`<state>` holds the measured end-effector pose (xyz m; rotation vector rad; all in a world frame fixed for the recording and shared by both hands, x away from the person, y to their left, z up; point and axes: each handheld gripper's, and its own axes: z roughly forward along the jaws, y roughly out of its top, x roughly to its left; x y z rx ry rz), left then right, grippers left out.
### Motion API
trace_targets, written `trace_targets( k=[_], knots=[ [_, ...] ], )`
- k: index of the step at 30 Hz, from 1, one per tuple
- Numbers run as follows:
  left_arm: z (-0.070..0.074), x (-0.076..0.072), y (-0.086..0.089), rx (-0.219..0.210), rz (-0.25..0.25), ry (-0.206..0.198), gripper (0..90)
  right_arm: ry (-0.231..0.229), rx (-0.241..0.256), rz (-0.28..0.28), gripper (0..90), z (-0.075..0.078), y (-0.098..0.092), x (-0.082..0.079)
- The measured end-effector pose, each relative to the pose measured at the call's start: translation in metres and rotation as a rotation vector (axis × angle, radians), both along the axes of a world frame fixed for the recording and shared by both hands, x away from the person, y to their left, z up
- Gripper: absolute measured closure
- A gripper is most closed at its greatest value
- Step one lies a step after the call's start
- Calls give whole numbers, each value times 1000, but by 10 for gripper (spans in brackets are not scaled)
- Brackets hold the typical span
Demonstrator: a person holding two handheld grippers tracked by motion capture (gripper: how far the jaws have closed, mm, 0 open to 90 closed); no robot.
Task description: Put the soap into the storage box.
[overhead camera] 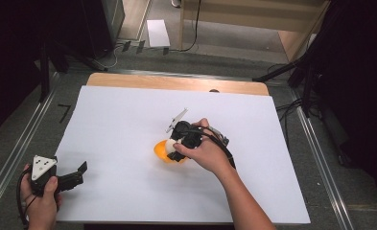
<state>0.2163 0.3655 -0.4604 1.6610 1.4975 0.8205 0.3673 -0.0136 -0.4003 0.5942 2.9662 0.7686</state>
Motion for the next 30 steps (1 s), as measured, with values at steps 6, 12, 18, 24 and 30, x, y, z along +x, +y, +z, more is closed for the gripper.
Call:
trace_targets(
  k=[6, 12, 18, 24, 30],
  knots=[
    [0, 0, 0, -3, 2, 0, 0, 33, 8, 7, 249, -2, 1, 2],
    [0, 0, 0, -4, 1, 1, 0, 46, 7, 6, 248, -2, 0, 2],
    [0, 0, 0, -4, 1, 1, 0, 52, 7, 9, 248, -2, 0, 2],
    [0, 0, 0, -4, 1, 1, 0, 49, 7, 12, 246, -2, 0, 2],
    [0, 0, 0, -5, 2, 0, 0, 29, 6, 8, 254, -2, -1, 2]
  ],
)
